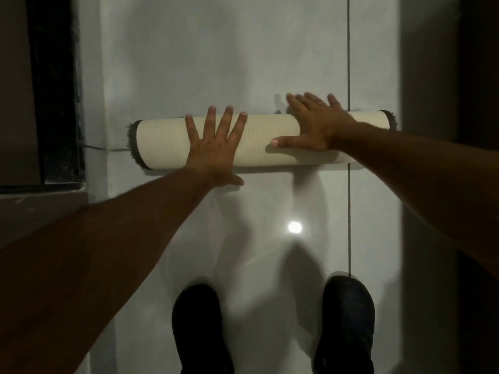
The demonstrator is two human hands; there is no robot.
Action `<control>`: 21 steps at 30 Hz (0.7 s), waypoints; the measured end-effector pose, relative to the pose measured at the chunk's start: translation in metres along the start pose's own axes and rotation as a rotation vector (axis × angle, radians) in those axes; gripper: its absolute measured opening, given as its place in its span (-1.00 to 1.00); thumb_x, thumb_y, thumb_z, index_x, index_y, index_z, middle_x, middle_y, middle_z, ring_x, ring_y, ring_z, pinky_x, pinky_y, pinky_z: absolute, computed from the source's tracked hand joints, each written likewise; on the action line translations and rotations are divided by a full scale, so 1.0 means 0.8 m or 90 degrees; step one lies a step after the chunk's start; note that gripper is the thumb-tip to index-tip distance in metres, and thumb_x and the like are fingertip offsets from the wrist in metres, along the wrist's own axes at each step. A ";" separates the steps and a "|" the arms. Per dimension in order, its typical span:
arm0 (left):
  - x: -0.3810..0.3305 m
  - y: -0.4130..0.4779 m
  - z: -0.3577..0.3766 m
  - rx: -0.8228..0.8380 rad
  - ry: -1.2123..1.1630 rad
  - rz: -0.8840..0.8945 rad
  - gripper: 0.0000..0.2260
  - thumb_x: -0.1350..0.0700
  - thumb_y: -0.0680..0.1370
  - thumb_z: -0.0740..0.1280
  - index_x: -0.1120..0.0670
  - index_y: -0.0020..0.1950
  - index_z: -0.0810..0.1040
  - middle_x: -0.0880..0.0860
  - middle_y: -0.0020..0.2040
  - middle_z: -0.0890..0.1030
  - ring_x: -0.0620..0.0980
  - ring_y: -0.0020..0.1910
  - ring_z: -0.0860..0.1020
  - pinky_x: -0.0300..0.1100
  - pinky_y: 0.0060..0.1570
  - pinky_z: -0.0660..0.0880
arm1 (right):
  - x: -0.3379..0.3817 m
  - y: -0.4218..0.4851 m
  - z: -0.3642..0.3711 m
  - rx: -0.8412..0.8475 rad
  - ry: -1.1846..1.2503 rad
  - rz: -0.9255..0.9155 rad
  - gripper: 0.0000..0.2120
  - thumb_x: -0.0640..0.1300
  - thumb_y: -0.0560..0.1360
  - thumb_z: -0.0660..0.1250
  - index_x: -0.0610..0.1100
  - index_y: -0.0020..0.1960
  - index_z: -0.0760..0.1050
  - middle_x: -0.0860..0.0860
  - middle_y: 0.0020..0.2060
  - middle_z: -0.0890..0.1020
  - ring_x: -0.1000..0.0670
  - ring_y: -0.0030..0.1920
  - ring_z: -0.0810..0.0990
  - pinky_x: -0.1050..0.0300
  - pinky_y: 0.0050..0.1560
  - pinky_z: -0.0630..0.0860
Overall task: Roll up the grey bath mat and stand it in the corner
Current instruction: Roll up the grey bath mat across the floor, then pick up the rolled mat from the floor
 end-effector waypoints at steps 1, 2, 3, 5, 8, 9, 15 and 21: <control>0.001 0.002 0.000 -0.002 0.002 -0.003 0.30 -0.45 0.21 0.44 0.02 0.56 -0.38 0.15 0.62 -0.23 0.30 0.57 -0.24 0.49 0.39 -0.21 | 0.006 0.014 -0.004 0.040 0.026 -0.012 0.31 0.75 0.13 -0.04 -0.07 0.62 -0.12 -0.13 0.60 0.13 -0.19 0.57 0.13 -0.33 0.51 0.02; -0.001 -0.001 0.001 -0.009 0.009 -0.005 0.29 -0.45 0.22 0.44 0.03 0.56 -0.38 0.16 0.62 -0.23 0.30 0.57 -0.23 0.50 0.39 -0.19 | 0.013 0.026 -0.002 0.080 0.053 -0.020 0.31 0.74 0.12 0.05 -0.05 0.62 -0.09 -0.12 0.58 0.20 -0.21 0.53 0.21 -0.28 0.50 0.13; -0.004 -0.005 0.003 -0.020 0.019 -0.007 0.28 -0.45 0.23 0.43 0.04 0.57 -0.36 0.17 0.62 -0.23 0.31 0.56 -0.22 0.51 0.38 -0.18 | 0.020 0.035 0.003 0.115 0.073 -0.027 0.30 0.72 0.11 0.14 -0.04 0.61 -0.04 -0.12 0.55 0.27 -0.20 0.49 0.30 -0.23 0.46 0.23; -0.008 -0.011 0.009 -0.048 0.026 -0.006 0.26 -0.44 0.23 0.42 0.06 0.59 -0.30 0.19 0.63 -0.18 0.33 0.57 -0.17 0.52 0.37 -0.15 | 0.028 0.049 0.015 0.141 0.077 -0.042 0.26 0.70 0.08 0.23 -0.02 0.57 0.11 -0.13 0.47 0.39 -0.19 0.40 0.41 -0.17 0.37 0.36; -0.008 -0.014 0.009 -0.092 0.019 0.005 0.19 -0.41 0.26 0.42 0.08 0.62 -0.16 0.21 0.63 -0.06 0.34 0.57 -0.07 0.54 0.37 -0.11 | 0.028 0.059 0.020 0.122 0.072 -0.051 0.22 0.74 0.01 0.20 0.04 0.48 0.25 -0.12 0.39 0.46 -0.18 0.34 0.44 -0.18 0.32 0.40; -0.007 -0.014 0.008 -0.105 0.011 0.008 0.15 -0.39 0.27 0.41 0.08 0.62 -0.10 0.22 0.63 -0.02 0.34 0.57 -0.04 0.54 0.36 -0.09 | 0.028 0.062 0.020 0.124 0.074 -0.041 0.22 0.75 0.00 0.18 0.06 0.48 0.26 -0.12 0.40 0.45 -0.19 0.36 0.42 -0.21 0.34 0.38; -0.012 -0.031 0.008 -0.156 -0.018 0.028 -0.12 -0.31 0.41 0.26 0.10 0.61 0.13 0.21 0.61 0.14 0.31 0.57 0.07 0.52 0.37 -0.04 | 0.037 0.067 0.020 0.173 -0.010 -0.012 0.14 0.72 -0.02 0.21 0.09 0.40 0.39 -0.13 0.25 0.42 -0.21 0.33 0.33 -0.19 0.28 0.33; 0.002 -0.098 0.001 -0.286 -0.383 -0.191 -0.25 -0.15 0.54 0.29 0.11 0.62 0.07 0.23 0.62 0.00 0.24 0.59 -0.06 0.32 0.48 -0.12 | 0.062 0.037 0.027 0.165 0.174 -0.021 0.00 0.42 0.05 0.55 -0.06 0.32 0.34 0.01 0.08 0.56 -0.08 0.06 0.55 0.00 0.02 0.50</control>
Point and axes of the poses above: each hand's wrist, its own y-axis towards the middle knuckle, its own z-axis out of the palm, x = y × z, the point moved 7 cm from there along y, towards the middle knuckle
